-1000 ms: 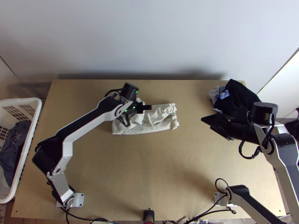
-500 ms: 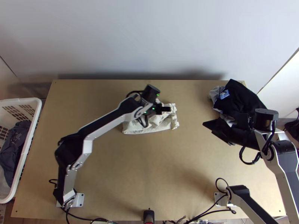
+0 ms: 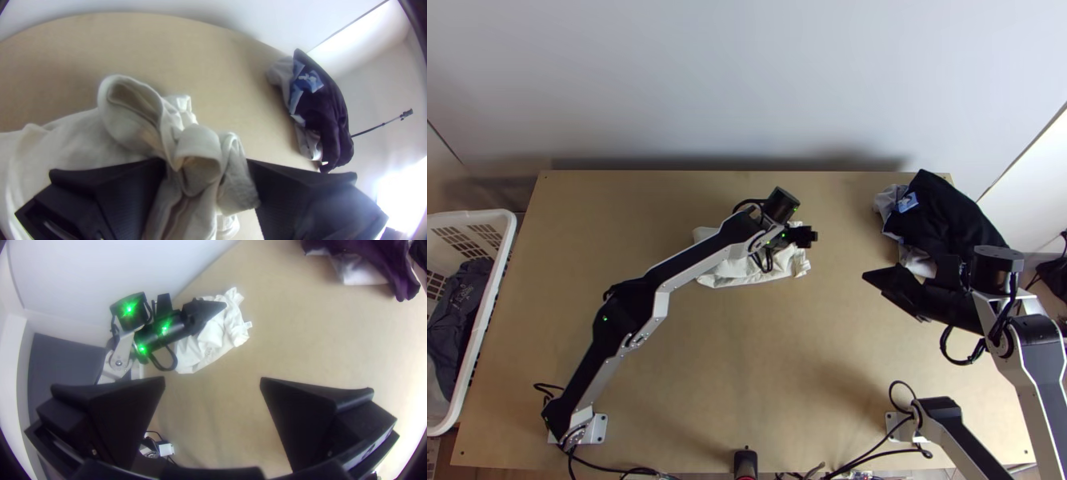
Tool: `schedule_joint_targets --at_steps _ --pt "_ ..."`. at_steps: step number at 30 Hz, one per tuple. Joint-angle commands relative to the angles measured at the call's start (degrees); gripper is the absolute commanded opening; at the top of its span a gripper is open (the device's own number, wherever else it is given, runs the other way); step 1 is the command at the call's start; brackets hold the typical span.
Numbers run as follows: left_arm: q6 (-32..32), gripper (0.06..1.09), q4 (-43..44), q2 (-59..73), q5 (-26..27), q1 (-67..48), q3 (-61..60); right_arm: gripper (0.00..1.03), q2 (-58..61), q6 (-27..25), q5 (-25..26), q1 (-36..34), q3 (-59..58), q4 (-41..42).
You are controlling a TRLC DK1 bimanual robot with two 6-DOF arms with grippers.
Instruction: Fold the t-shirt
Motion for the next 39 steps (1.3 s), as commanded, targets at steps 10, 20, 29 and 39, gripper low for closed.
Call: schedule_joint_targets --at_steps 10,20,29,39 --pt "-4.9 1.04 6.3 -2.0 -0.8 1.4 7.6 0.99 -2.2 0.6 -0.2 0.0 -2.5 0.0" --pt "-3.3 1.04 7.0 -13.2 -1.0 6.4 3.7 0.99 -2.4 1.7 0.2 1.6 -3.0 0.1" --pt "10.6 1.04 -1.3 -30.5 -0.9 9.0 -13.9 0.99 -4.9 2.5 1.1 7.3 -8.0 2.8" --pt "15.1 1.04 1.9 -49.9 -1.2 13.6 -38.4 0.99 2.3 2.5 5.9 13.0 -16.4 18.6"
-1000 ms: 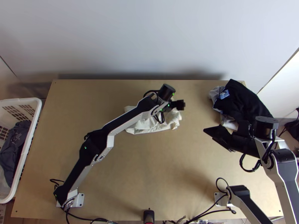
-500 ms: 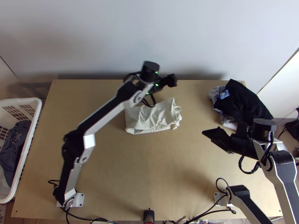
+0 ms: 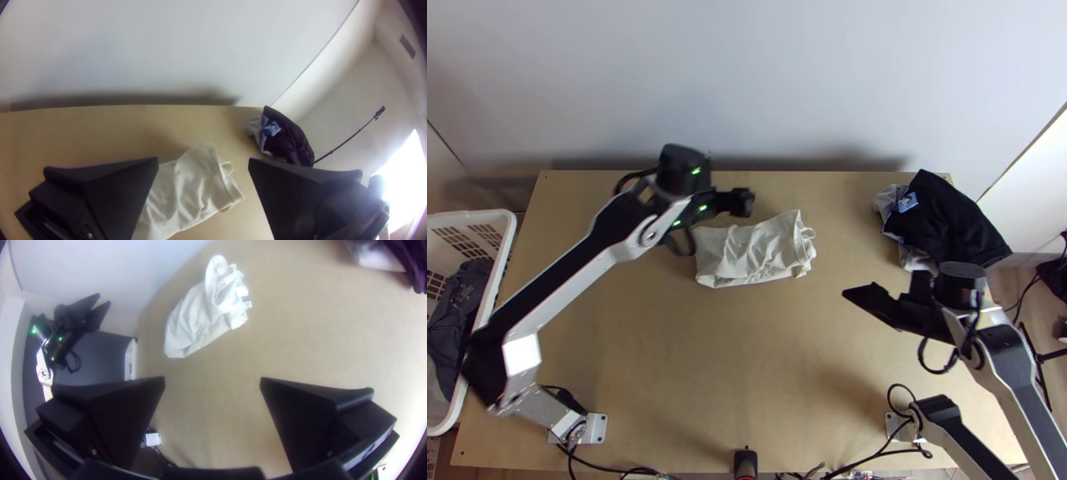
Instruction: Fold the t-shirt
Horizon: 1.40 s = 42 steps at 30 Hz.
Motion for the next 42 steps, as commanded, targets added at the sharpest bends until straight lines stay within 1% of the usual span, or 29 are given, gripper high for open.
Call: schedule_joint_targets --at_steps 1,4,7,8,10,14,19,24,28,32,42 --pt "3.1 1.04 1.0 -12.8 -0.5 4.8 -15.0 0.99 5.9 0.3 3.7 5.1 -5.4 10.3" --pt "3.5 1.04 0.4 -16.4 -0.5 8.4 -18.3 0.99 10.0 4.6 5.7 4.6 -6.1 15.8" --pt "4.5 1.04 0.1 -20.2 -0.5 11.5 -21.6 0.99 14.0 5.1 5.6 3.8 -5.7 21.0" --pt "5.1 1.04 0.0 -21.3 -0.5 12.3 -22.6 0.99 15.5 6.2 5.6 3.8 -5.8 22.9" --pt "5.5 1.04 -0.5 -23.2 -0.5 14.1 -23.9 0.99 18.8 7.5 5.6 4.8 -6.0 25.7" --pt "6.6 1.04 -1.8 -26.1 -0.5 18.0 -25.8 0.99 25.6 8.5 5.6 6.3 -4.7 29.5" --pt "8.1 1.04 -3.0 -29.1 -0.5 21.8 -28.2 0.99 33.9 8.6 5.6 6.7 -0.4 30.8" --pt "8.7 1.04 -2.9 -31.6 -0.5 24.8 -30.3 0.99 41.5 8.3 5.6 9.4 4.0 32.8" --pt "10.3 1.04 -1.5 -34.7 -0.5 26.5 -31.9 0.99 46.3 8.5 5.6 10.1 7.6 33.2" --pt "11.7 1.04 -2.0 -36.4 -0.5 29.8 -31.8 0.99 50.4 8.4 5.6 10.3 11.5 33.2" --pt "17.0 1.04 -4.2 -39.0 -0.1 39.2 -32.7 0.99 59.7 8.4 5.6 16.1 20.8 33.9"
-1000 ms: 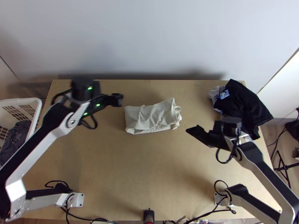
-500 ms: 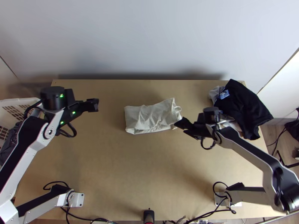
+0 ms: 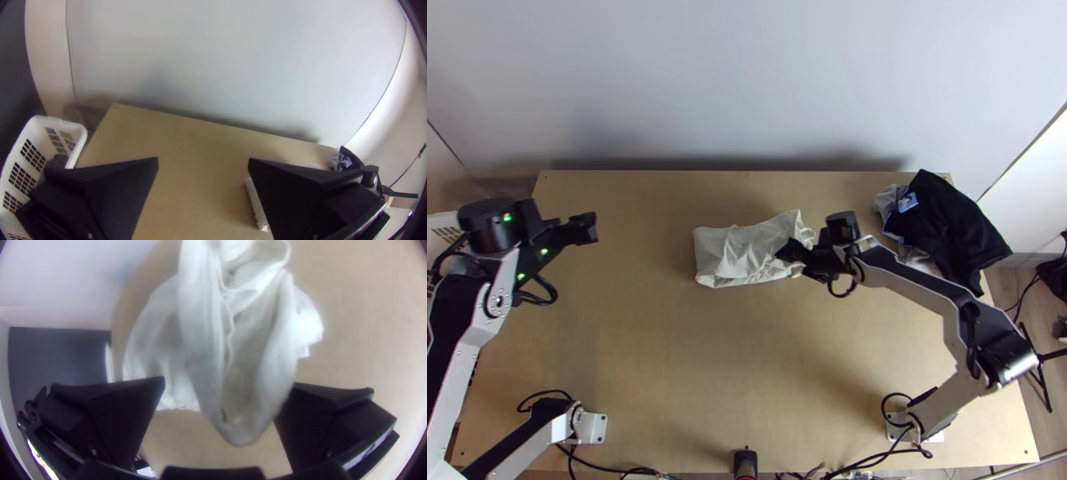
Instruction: Fold the t-shirt
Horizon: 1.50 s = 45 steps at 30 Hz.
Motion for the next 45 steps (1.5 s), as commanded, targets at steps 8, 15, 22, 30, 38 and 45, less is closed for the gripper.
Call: schedule_joint_targets --at_steps 8,15,22,30,38,45 --pt "3.4 1.04 -0.9 -2.1 0.3 9.2 -3.4 0.99 10.1 -0.9 0.0 5.9 9.2 -0.1" --pt "5.3 1.04 -0.9 -2.6 0.5 13.4 -6.3 0.91 12.0 -6.1 0.6 7.4 13.5 -7.5" --pt "6.8 1.04 -0.9 -4.9 0.6 16.7 -12.0 0.03 8.8 -9.2 1.9 8.3 13.9 -9.6" --pt "7.8 1.04 -0.9 -5.7 1.0 18.0 -14.9 0.03 0.1 -11.2 3.0 8.7 16.9 -12.7" --pt "7.8 1.04 -0.4 -5.7 1.1 18.3 -16.7 0.03 -3.4 -14.9 3.7 3.4 22.8 -16.7" --pt "7.8 1.04 -0.3 -5.7 1.7 18.3 -17.0 0.03 -3.5 -17.3 3.7 -1.8 27.9 -20.5"
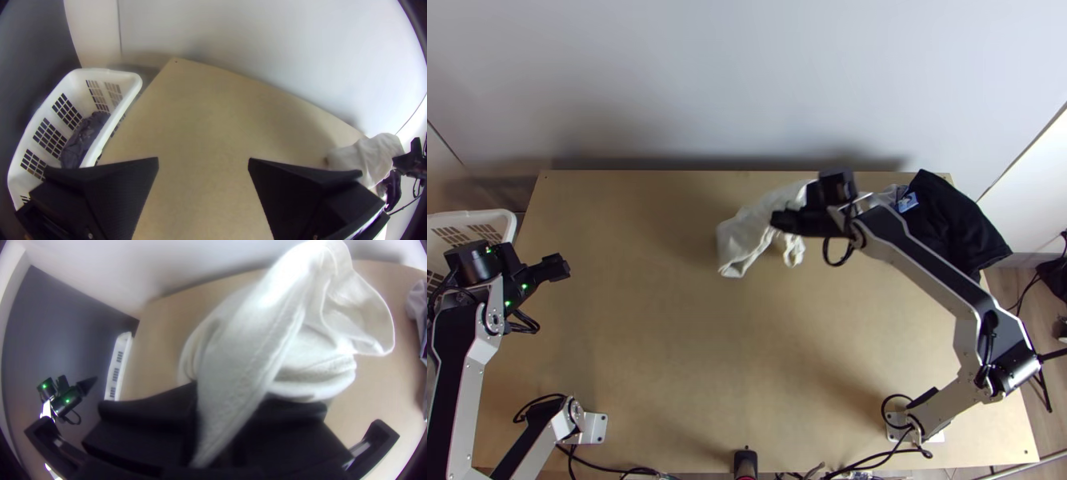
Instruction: Fold the t-shirt
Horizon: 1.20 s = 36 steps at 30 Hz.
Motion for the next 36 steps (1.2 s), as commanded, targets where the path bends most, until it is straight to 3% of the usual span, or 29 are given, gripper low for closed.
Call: schedule_joint_targets --at_steps 1,18,36 --pt "0.1 1.04 0.2 -0.1 0.3 0.2 -0.7 0.03 -1.0 -1.9 0.1 -5.2 5.2 -2.8" --pt "0.1 1.04 0.2 -0.1 2.0 0.3 -1.5 0.03 -0.4 -5.8 2.5 -23.6 19.9 -6.9" --pt "-0.8 1.04 0.2 -0.1 4.3 0.3 -1.9 0.03 -1.6 -19.5 10.0 -39.5 14.2 -5.3"
